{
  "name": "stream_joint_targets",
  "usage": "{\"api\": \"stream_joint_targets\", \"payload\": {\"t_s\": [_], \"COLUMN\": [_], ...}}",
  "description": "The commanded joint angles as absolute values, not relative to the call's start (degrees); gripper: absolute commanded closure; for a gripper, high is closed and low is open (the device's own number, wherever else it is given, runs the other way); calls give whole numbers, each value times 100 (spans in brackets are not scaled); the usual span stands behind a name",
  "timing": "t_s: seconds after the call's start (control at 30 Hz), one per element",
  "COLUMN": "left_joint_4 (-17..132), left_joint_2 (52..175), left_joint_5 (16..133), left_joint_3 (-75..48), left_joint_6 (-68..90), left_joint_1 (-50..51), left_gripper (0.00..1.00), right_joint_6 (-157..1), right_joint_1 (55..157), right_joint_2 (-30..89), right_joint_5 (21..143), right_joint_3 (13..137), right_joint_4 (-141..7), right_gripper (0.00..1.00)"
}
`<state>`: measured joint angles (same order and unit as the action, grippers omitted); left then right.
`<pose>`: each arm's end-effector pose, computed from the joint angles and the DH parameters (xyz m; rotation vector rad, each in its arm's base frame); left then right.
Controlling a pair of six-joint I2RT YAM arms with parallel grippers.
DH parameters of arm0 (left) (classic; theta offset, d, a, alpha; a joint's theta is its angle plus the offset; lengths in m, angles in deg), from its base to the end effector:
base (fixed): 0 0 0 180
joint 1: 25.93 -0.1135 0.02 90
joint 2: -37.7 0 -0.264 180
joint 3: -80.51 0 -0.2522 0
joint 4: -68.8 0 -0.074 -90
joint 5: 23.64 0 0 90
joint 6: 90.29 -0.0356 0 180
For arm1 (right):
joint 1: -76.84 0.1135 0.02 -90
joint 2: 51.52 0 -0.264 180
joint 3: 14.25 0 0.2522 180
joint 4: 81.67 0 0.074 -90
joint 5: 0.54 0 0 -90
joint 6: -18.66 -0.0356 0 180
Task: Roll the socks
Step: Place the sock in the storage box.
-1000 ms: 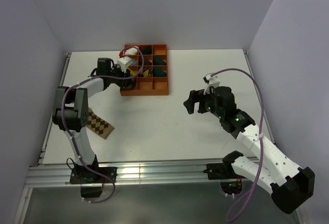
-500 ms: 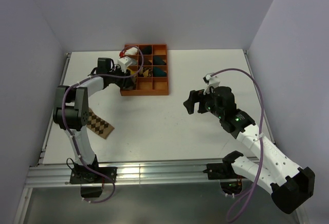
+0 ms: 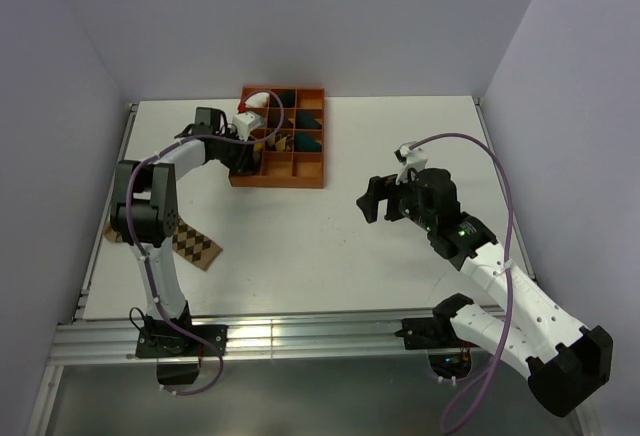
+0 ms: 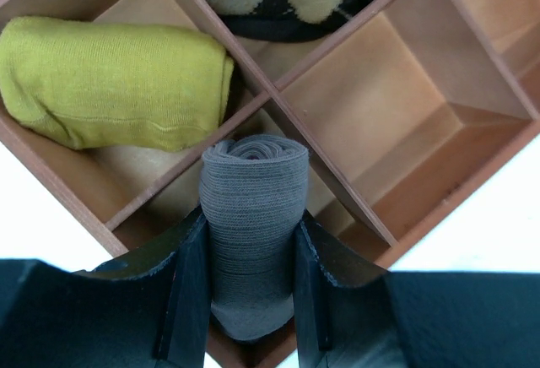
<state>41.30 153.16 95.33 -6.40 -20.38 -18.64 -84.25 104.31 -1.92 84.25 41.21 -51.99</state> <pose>0.4288 -0.0722 0.1755 0.7712 2.2294 -0.5073 0.1759 0.0951 0.2961 -0.3162 2.0013 0.5420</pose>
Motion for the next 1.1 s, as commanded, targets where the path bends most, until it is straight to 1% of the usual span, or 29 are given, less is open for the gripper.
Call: {"api": "stream_joint_targets", "payload": {"t_s": [0.0, 0.13, 0.17, 0.2, 0.33, 0.4, 0.43, 0.47, 0.53, 0.57, 0.67, 0.77, 0.9, 1.03, 1.07], "left_joint_4": [3370, 3245, 3175, 3131, 2920, 2902, 2972, 2990, 2999, 3051, 3104, 3069, 3069, 3148, 3192], "left_joint_2": [15547, 15731, 15766, 15810, 15995, 15960, 15925, 15899, 15776, 15715, 15486, 15284, 15003, 14818, 14791], "left_joint_5": [9150, 8947, 8877, 8807, 8719, 8858, 8877, 8877, 8859, 8816, 8780, 8789, 8877, 8798, 8745], "left_joint_3": [-137, 31, 75, 163, 304, 322, 313, 287, 295, 295, 322, 461, 515, 480, 428], "left_joint_6": [-2462, -2516, -2542, -2551, -2578, -2542, -2525, -2473, -2428, -2367, -2262, -2130, -2015, -1892, -1866], "left_joint_1": [-1855, -1767, -1724, -1697, -1574, -1547, -1547, -1547, -1547, -1547, -1539, -1539, -1539, -1539, -1539], "left_gripper": [100, 99, 94, 92, 89, 84, 80, 69, 61, 54, 46, 42, 40, 40, 42], "right_joint_6": [-8312, -8303, -8294, -8294, -8277, -8294, -8294, -8294, -8277, -8276, -8276, -8276, -8276, -8276, -8276], "right_joint_1": [10391, 10391, 10391, 10391, 10391, 10391, 10391, 10391, 10400, 10400, 10391, 10391, 10391, 10391, 10391], "right_joint_2": [-301, -274, -274, -283, -292, -274, -274, -274, -300, -309, -344, -353, -415, -459, -467], "right_joint_5": [8454, 8419, 8419, 8436, 8437, 8419, 8410, 8410, 8410, 8410, 8401, 8393, 8366, 8357, 8357], "right_joint_3": [4284, 4311, 4311, 4319, 4284, 4284, 4284, 4293, 4302, 4293, 4276, 4284, 4267, 4249, 4249], "right_joint_4": [-5332, -5297, -5271, -5271, -5280, -5297, -5288, -5280, -5271, -5279, -5306, -5297, -5297, -5306, -5315], "right_gripper": [4, 4, 4, 4, 4, 4, 4, 4, 4, 4, 4, 4, 5, 5, 5]}}
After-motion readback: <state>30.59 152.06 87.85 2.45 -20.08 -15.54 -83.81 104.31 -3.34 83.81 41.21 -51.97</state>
